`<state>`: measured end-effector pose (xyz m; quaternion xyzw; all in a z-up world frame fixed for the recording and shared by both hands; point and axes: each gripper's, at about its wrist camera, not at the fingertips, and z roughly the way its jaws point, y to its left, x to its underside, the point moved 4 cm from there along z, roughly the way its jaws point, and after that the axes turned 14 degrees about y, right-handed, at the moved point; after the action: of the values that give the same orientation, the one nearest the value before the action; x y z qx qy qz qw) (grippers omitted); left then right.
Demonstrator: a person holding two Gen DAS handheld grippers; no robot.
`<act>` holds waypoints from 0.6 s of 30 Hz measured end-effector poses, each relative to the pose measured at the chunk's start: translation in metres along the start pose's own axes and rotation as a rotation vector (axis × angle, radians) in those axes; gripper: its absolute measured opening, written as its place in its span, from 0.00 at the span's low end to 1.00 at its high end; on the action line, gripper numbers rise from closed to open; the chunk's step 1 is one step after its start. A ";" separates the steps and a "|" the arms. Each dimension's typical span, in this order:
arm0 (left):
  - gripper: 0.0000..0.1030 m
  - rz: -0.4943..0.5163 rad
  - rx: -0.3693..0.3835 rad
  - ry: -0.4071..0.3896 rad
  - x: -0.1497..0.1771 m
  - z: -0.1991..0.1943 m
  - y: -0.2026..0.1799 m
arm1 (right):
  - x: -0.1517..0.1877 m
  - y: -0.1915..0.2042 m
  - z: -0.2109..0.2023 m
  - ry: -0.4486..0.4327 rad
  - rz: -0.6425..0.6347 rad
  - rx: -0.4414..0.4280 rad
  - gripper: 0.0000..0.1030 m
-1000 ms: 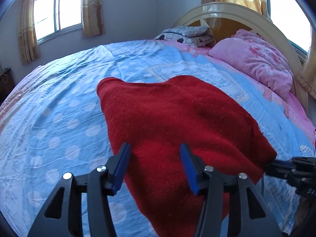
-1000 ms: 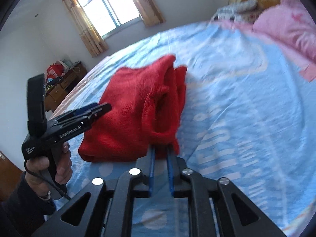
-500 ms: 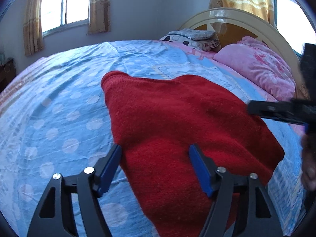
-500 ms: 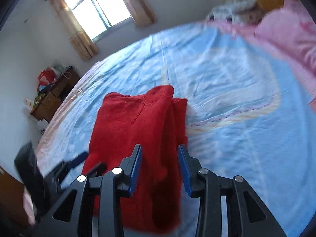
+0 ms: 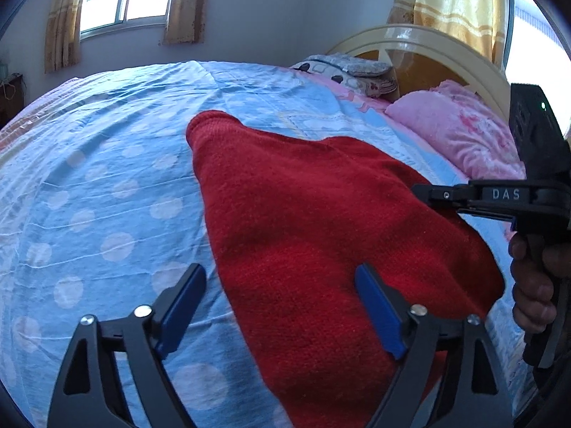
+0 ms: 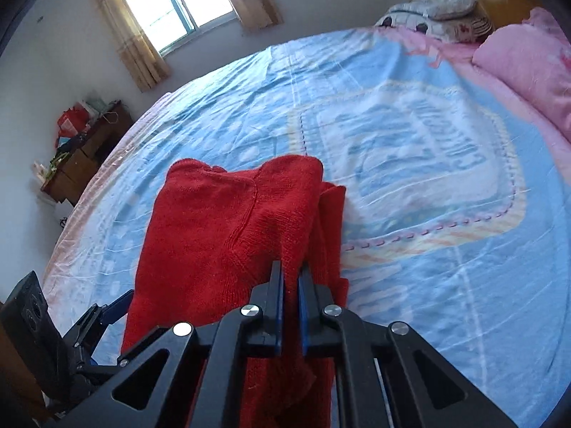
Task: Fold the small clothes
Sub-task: 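Release the sweater and press the folded bundle flat with both tools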
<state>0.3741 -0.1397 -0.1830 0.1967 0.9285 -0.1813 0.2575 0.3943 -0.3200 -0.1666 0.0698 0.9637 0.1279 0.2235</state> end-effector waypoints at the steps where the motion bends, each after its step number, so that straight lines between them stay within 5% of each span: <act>1: 0.95 -0.001 0.011 -0.003 0.001 -0.001 0.001 | 0.000 -0.003 -0.002 -0.008 0.003 0.009 0.05; 10: 1.00 0.029 -0.020 0.020 0.000 0.004 -0.006 | -0.002 -0.021 0.023 0.068 0.027 0.016 0.06; 18: 1.00 -0.001 0.044 0.015 0.002 0.001 0.000 | 0.006 0.025 -0.038 -0.111 -0.125 0.037 0.23</act>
<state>0.3733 -0.1394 -0.1848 0.2033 0.9263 -0.2003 0.2461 0.3734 -0.3034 -0.1292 0.0206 0.9545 0.0916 0.2830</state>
